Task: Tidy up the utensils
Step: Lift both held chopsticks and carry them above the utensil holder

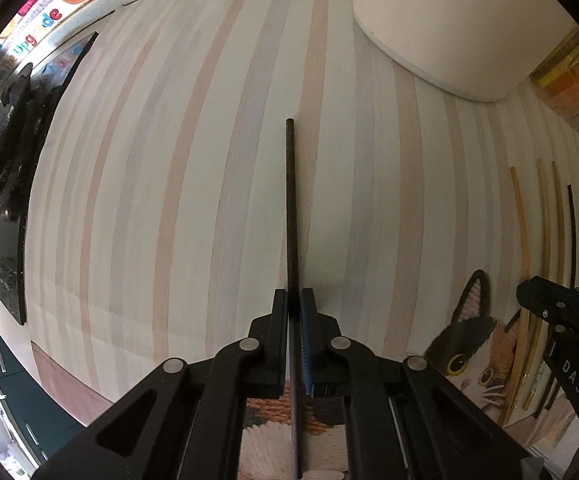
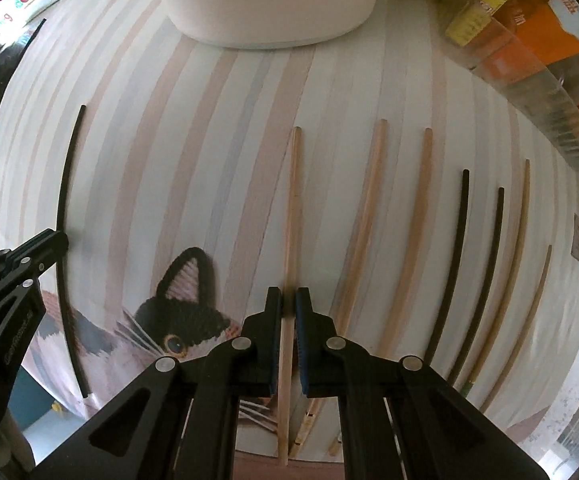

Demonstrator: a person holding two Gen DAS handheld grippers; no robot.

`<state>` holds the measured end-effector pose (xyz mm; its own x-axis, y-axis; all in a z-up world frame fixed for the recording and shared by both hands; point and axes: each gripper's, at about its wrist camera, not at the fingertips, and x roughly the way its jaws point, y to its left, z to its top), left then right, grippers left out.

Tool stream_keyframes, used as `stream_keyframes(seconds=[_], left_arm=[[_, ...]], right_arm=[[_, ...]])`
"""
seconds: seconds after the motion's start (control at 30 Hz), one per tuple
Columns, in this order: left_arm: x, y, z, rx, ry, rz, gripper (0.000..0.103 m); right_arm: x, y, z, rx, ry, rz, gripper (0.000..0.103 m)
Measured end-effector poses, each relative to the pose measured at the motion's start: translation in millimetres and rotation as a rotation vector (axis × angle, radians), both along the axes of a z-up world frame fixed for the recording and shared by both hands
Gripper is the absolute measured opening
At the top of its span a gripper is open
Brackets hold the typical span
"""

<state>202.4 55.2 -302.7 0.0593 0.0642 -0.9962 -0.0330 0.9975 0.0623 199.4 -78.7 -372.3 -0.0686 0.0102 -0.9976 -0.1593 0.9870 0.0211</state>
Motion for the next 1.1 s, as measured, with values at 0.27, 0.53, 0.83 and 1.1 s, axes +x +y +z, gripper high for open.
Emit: stream_keyframes(seconds=[0.27, 0.53, 0.83, 1.1], left_arm=[[4, -9, -2, 0.019, -0.001, -0.018, 0.004], [6, -12, -5, 0.017, 0.001, -0.025, 0.004], [12, -28, -5, 0.07, 0.004, -0.12, 0.002], [6, -21, 9, 0.033, -0.026, -0.094, 0.003]], right_arm=[[41, -1, 4, 0.002, 0.012, -0.029, 0.007], [64, -22, 4, 0.075, 0.051, -0.192, 0.008], [66, 12, 4, -0.024, 0.042, -0.086, 0.009], [54, 29, 14, 0.013, 0.003, -0.109, 0.007]])
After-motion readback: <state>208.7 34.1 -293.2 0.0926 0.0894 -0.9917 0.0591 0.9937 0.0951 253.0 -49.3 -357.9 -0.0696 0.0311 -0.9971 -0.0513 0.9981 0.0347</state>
